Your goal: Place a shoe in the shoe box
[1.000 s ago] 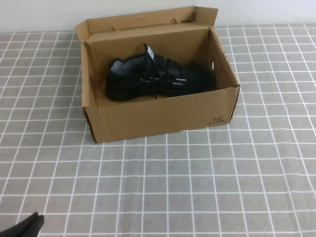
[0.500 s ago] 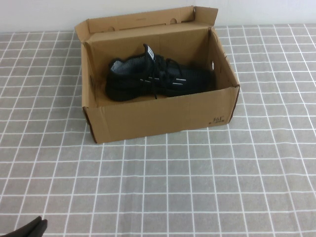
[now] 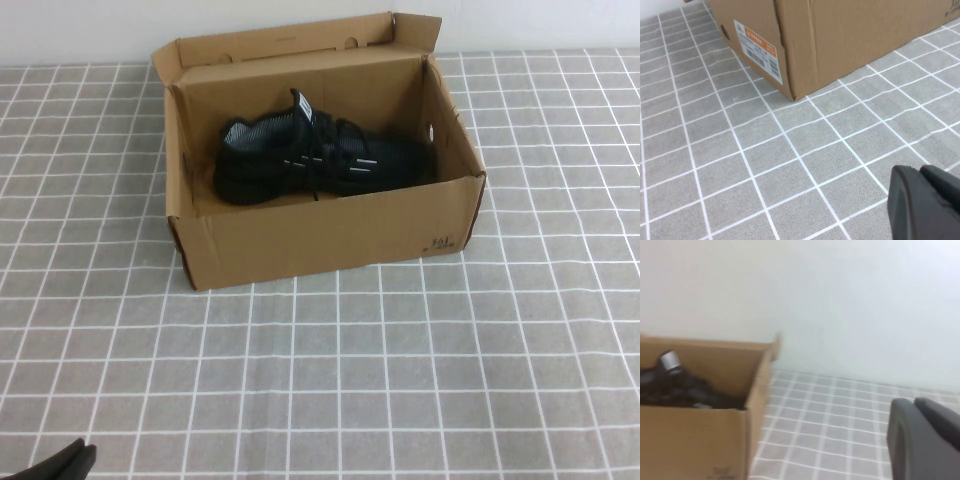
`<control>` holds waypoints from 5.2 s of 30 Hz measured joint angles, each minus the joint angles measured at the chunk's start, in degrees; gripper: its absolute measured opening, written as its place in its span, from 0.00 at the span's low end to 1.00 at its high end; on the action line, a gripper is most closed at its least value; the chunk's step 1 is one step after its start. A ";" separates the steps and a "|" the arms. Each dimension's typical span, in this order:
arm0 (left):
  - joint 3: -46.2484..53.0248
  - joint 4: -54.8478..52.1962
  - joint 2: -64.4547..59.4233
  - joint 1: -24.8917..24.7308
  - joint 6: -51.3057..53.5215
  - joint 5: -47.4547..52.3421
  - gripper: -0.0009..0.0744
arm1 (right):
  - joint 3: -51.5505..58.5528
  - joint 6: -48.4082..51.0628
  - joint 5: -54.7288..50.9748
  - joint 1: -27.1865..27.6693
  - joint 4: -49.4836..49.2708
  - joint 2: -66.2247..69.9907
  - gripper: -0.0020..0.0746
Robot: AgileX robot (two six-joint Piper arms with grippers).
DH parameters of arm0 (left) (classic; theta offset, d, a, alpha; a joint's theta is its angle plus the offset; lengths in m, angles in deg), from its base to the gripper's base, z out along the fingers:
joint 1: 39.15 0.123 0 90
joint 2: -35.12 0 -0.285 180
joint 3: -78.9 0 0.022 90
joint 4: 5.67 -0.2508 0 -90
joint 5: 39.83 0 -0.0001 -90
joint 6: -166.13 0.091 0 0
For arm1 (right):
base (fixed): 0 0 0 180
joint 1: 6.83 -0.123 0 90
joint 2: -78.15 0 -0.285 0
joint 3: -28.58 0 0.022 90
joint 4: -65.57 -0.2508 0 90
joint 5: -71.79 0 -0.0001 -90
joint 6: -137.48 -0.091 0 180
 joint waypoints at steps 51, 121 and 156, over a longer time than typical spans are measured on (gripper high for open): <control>0.00 0.00 0.00 0.00 0.00 0.05 0.01 | 15.48 24.41 -22.19 4.87 -31.16 -28.16 0.01; 0.00 -33.51 8.90 7.57 -42.74 7.96 0.01 | 15.48 25.16 -30.94 5.51 -30.48 -28.17 0.01; 0.00 -33.78 8.90 7.57 -42.96 7.99 0.01 | 15.48 25.16 -30.94 5.51 -30.48 -28.17 0.01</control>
